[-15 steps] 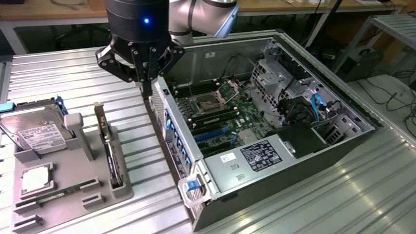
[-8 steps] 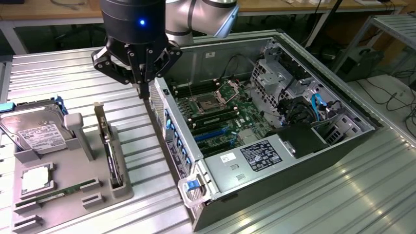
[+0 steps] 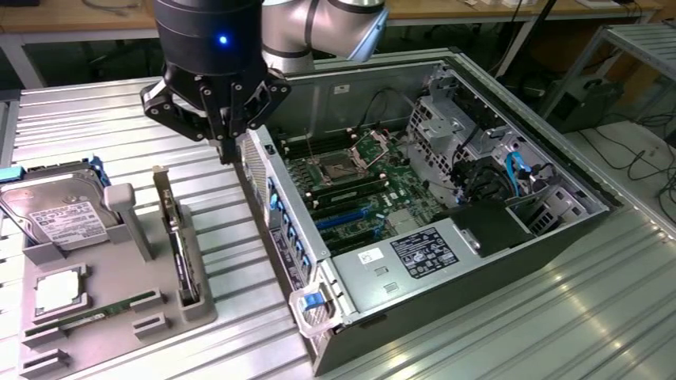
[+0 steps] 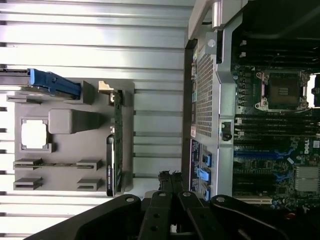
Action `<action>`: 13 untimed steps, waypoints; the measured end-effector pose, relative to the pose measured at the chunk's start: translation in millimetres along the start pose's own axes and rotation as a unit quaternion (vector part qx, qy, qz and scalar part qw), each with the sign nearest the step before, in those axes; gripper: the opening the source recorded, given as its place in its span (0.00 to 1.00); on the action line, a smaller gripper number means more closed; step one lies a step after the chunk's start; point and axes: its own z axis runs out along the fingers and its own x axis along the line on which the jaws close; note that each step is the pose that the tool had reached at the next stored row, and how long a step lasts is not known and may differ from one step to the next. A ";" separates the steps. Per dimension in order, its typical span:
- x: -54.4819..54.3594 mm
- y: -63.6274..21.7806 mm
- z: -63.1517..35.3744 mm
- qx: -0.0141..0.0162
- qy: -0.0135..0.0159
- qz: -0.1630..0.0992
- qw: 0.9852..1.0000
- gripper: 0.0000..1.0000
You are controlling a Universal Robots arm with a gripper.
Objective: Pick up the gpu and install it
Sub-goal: 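Reach for the gpu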
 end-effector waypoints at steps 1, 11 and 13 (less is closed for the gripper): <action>0.9 -0.4 0.0 0.000 0.000 0.000 1.000 0.11; 12.4 -6.8 -0.6 0.000 0.000 -0.005 1.000 0.11; 14.9 -8.3 -0.8 0.000 0.000 -0.006 1.000 0.11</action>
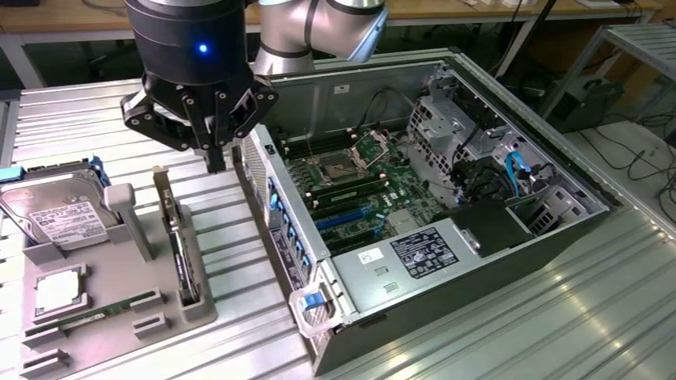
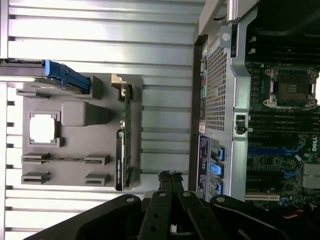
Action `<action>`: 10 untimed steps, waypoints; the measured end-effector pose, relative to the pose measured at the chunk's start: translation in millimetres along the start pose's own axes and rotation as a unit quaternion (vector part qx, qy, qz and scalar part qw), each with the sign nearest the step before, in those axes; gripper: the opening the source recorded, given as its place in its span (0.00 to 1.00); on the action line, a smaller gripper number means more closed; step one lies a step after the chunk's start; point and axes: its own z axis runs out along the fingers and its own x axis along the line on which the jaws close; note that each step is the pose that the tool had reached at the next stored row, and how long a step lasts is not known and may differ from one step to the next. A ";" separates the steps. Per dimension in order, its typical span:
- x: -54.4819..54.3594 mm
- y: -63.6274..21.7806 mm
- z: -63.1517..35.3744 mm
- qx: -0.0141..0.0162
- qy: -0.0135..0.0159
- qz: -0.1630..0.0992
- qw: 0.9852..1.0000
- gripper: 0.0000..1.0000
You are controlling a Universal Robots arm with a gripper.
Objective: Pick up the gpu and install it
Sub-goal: 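Reach for the gpu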
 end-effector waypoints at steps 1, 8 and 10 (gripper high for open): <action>0.9 -0.5 0.0 0.000 0.000 0.000 1.000 0.11; 10.3 -1.3 -0.3 0.000 0.000 -0.001 1.000 0.11; 12.6 -1.2 -0.3 0.000 0.000 -0.001 1.000 0.11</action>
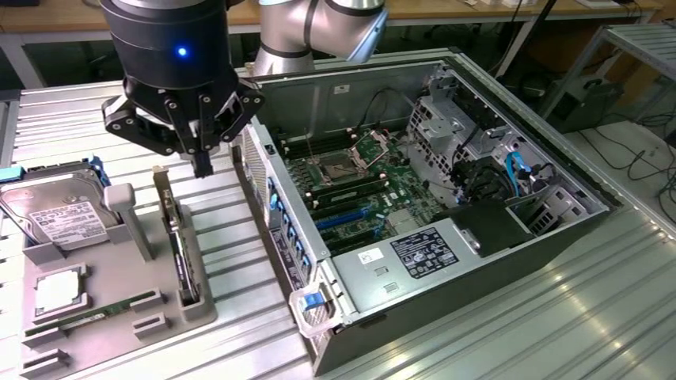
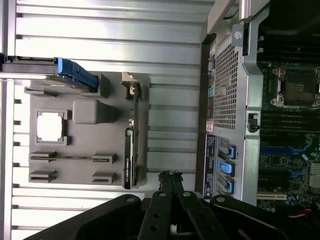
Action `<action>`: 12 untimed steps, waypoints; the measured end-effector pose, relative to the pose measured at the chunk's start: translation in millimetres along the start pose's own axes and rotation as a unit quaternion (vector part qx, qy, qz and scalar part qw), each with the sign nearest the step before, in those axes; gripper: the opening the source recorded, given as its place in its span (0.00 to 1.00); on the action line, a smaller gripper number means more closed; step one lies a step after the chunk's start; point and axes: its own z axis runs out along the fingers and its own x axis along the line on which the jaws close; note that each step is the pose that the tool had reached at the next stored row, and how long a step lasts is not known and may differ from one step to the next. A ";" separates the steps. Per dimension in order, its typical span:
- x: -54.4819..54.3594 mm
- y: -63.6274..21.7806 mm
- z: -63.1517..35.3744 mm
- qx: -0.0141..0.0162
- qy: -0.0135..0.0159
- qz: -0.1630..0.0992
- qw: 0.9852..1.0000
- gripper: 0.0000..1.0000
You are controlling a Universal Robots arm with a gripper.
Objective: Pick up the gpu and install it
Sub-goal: 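Reach for the gpu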
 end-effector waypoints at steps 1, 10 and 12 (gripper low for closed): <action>1.0 0.3 0.0 0.000 0.000 0.000 1.000 0.11; 11.2 4.8 0.3 0.000 0.000 0.000 1.000 0.11; 15.5 6.0 0.4 0.000 0.000 0.000 1.000 0.11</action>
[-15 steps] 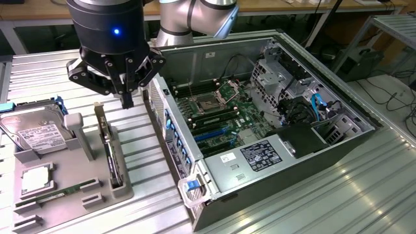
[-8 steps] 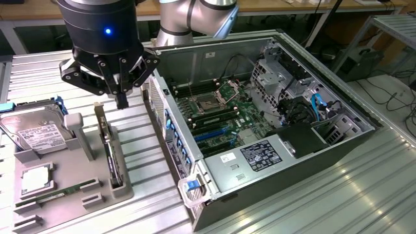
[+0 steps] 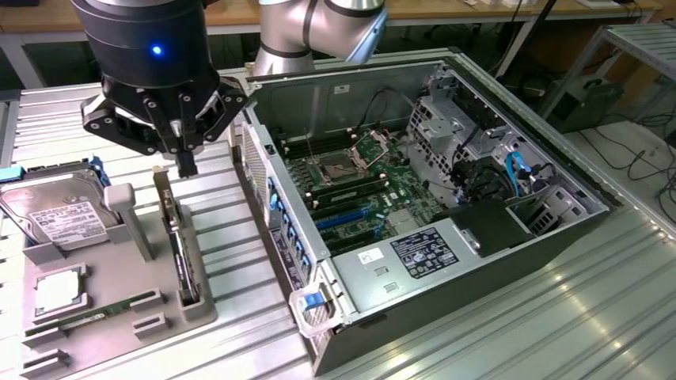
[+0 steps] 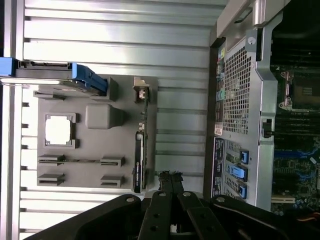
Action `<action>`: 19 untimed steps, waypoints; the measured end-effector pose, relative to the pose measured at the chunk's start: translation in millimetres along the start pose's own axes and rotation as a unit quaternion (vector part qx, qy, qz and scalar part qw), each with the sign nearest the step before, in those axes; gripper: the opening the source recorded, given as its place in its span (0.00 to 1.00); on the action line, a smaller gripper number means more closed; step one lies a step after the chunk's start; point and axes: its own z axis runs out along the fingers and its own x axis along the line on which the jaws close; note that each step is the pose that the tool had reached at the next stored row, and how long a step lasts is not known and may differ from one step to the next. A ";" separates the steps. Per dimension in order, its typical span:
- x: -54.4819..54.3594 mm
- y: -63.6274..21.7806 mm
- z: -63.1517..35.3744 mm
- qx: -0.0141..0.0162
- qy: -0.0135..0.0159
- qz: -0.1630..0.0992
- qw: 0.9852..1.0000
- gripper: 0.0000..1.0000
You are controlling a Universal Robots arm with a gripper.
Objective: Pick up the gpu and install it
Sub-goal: 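Reach for the gpu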
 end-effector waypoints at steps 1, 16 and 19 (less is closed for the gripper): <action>1.8 0.2 0.0 0.000 0.000 0.000 1.000 0.11; 29.0 1.5 -0.3 0.000 0.000 0.000 1.000 0.11; 32.2 1.6 -0.4 0.000 0.000 0.000 1.000 0.11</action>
